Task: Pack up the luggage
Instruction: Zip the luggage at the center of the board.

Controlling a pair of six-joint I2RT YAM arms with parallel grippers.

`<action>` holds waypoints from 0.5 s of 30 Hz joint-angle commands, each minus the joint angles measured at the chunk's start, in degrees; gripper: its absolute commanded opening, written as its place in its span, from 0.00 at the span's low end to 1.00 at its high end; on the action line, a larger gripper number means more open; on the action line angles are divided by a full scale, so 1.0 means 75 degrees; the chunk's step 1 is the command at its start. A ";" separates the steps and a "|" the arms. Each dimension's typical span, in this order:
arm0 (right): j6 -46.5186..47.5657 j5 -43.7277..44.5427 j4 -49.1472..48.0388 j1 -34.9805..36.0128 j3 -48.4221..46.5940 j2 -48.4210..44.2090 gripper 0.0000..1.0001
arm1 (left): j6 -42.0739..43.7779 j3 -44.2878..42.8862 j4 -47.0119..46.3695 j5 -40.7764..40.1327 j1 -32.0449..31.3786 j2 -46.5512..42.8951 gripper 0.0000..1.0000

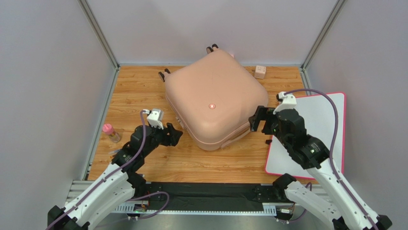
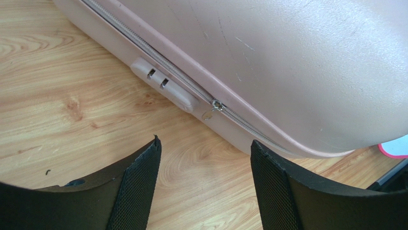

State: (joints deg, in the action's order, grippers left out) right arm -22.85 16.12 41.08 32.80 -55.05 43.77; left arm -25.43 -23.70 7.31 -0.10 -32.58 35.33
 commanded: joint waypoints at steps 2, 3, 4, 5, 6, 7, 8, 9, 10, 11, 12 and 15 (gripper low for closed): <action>0.0197 0.0651 0.0124 -0.0013 0.0436 -0.0924 1.00 | -0.0125 -0.0144 0.0349 -0.0198 0.0019 -0.0234 0.75; 0.0304 0.0872 0.0159 -0.0013 0.0472 -0.0960 1.00 | -0.0113 -0.0167 0.0454 -0.0209 0.0031 -0.0234 0.75; 0.0258 0.1048 0.0241 -0.0013 0.0484 -0.0961 1.00 | -0.0067 -0.0214 0.0536 -0.0221 0.0020 -0.0246 0.75; 0.0246 0.1236 0.0427 -0.0013 0.0380 -0.0880 1.00 | -0.0055 -0.0249 0.0618 -0.0291 0.0019 -0.0234 0.75; 0.0188 0.1574 0.0498 -0.0013 0.0355 -0.0832 1.00 | -0.0043 -0.0261 0.0781 -0.0326 0.0019 -0.0258 0.75; 0.0176 0.1682 0.0534 -0.0013 0.0286 -0.0797 1.00 | -0.0043 -0.0273 0.0841 -0.0373 0.0019 -0.0327 0.75; 0.0199 0.1752 0.0581 -0.0013 0.0204 -0.0774 1.00 | -0.0054 -0.0273 0.0876 -0.0420 0.0019 -0.0386 0.75; 0.0211 0.1834 0.0593 -0.0013 0.0168 -0.0762 1.00 | -0.0055 -0.0250 0.0888 -0.0432 0.0031 -0.0526 0.75; 0.0223 0.1882 0.0570 -0.0013 0.0156 -0.0773 1.00 | -0.0078 -0.0192 0.0888 -0.0467 0.0020 -0.0609 0.75; 0.0234 0.2021 0.0523 -0.0025 0.0156 -0.0785 1.00 | -0.0078 -0.0179 0.0888 -0.0479 0.0031 -0.0656 0.75; 0.0188 0.2139 0.0465 -0.0014 0.0179 -0.0866 1.00 | -0.0090 -0.0179 0.0900 -0.0502 0.0020 -0.0714 0.76; -0.0674 0.3258 0.0335 -0.0013 0.0331 -0.1019 1.00 | -0.0078 -0.0203 0.0947 -0.0549 0.0019 -0.0703 0.76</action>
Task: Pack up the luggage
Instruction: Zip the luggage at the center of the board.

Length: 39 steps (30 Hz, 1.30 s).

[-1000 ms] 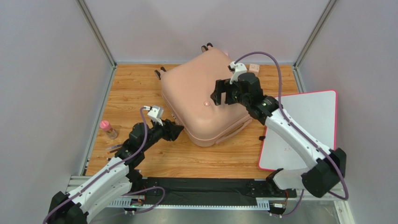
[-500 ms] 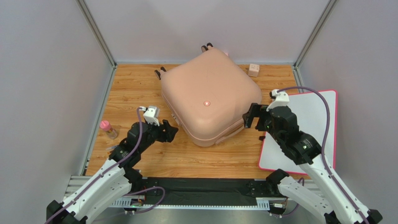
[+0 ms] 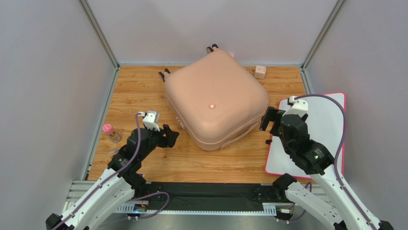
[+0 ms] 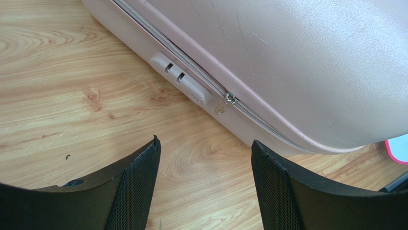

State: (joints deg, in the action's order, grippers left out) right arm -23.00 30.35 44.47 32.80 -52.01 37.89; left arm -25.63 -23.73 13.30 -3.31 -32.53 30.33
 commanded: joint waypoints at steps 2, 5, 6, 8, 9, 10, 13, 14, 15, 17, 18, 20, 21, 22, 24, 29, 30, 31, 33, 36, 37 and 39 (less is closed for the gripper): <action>-0.0905 0.1765 -0.0210 -0.0013 0.0020 -0.0411 1.00 | -0.0052 -0.0223 0.0114 -0.0098 0.0014 0.0058 0.76; -0.1058 0.1405 -0.0548 -0.0013 0.0102 -0.0657 1.00 | -0.0052 -0.0212 0.0055 -0.0086 0.0014 0.0187 0.76; -0.1000 0.0974 -0.0655 -0.0025 0.0114 -0.0715 1.00 | -0.0052 -0.0212 0.0032 -0.0086 0.0025 0.0210 0.76; -0.0393 0.0236 -0.1121 -0.0013 0.0254 -0.0903 1.00 | -0.0052 -0.0200 -0.0015 -0.0086 0.0014 0.0210 0.76; -0.0262 0.0138 -0.1275 -0.0013 0.0359 -0.0985 1.00 | -0.0052 -0.0177 -0.0027 -0.0086 0.0014 0.0187 0.76; -0.0122 0.0010 -0.1439 -0.0013 0.0685 -0.1090 1.00 | -0.0052 -0.0176 -0.0039 -0.0074 0.0014 0.0164 0.76; -0.0587 -0.0226 -0.1699 -0.0025 0.1155 -0.1278 1.00 | 0.0018 -0.0188 0.0031 -0.0109 0.0025 0.0082 0.76; -0.0763 -0.0342 -0.1583 -0.0014 0.1238 -0.1209 0.98 | 0.0030 -0.0200 0.0066 -0.0132 0.0014 0.0081 0.76; -0.0939 -0.0390 -0.1442 -0.0013 0.1286 -0.1127 0.96 | 0.0030 -0.0188 0.0078 -0.0168 0.0014 0.0035 0.76; -0.1627 -0.0414 -0.0975 -0.0013 0.1449 -0.0940 0.91 | 0.0054 -0.0153 0.0067 -0.0191 0.0014 0.0000 0.76; -0.1771 -0.0483 -0.0879 -0.0013 0.1508 -0.0741 0.90 | 0.0065 -0.0083 0.0032 -0.0191 0.0014 -0.0047 0.76; -0.2273 -0.0833 -0.0832 -0.0013 0.1730 -0.0541 0.88 | 0.0124 0.0022 -0.0120 -0.0086 0.0014 -0.0106 0.76; -0.2543 -0.0940 -0.0843 -0.0013 0.1813 -0.0355 0.87 | 0.0170 0.0127 -0.0191 -0.0051 0.0025 -0.0152 0.76; -0.2766 -0.1045 -0.0913 -0.0013 0.1953 -0.0283 0.86 | 0.0194 0.0198 -0.0261 0.0042 0.0014 -0.0199 0.77; -0.3211 -0.1616 -0.1520 -0.0013 0.2454 -0.0131 0.86 | 0.0241 0.0373 -0.0519 0.0113 0.0025 -0.0258 0.78; -0.4267 -0.1692 -0.2378 -0.0013 0.3055 0.0525 0.82 | 0.0452 0.0573 -0.0871 0.0383 0.0014 -0.0258 0.82; -0.4361 -0.1656 -0.2425 -0.0013 0.3079 0.0631 0.82 | 0.0522 0.0608 -0.0894 0.0383 0.0014 -0.0258 0.82; -0.4455 -0.1656 -0.2657 -0.0013 0.3137 0.0783 0.82 | 0.0522 0.0644 -0.0929 0.0395 0.0014 -0.0270 0.82; -0.4561 -0.1714 -0.2951 -0.0013 0.3254 0.0877 0.82 | 0.0557 0.0749 -0.1046 0.0395 0.0014 -0.0328 0.82; -0.4877 -0.1703 -0.3444 -0.0013 0.3500 0.0913 0.82 | 0.0639 0.0820 -0.1140 0.0534 0.0014 -0.0352 0.83; -0.4994 -0.1691 -0.3595 -0.0013 0.3559 0.0936 0.82 | 0.0651 0.0820 -0.1152 0.0582 0.0014 -0.0352 0.83; -0.5088 -0.1633 -0.3655 -0.0014 0.3583 0.1100 0.82 | 0.0710 0.0843 -0.1246 0.0629 0.0025 -0.0329 0.83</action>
State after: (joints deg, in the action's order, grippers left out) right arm -57.04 17.32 22.87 32.80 -25.61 45.17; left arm -22.22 -17.50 7.31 -0.27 -32.53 28.18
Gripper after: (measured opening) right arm 0.820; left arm 0.830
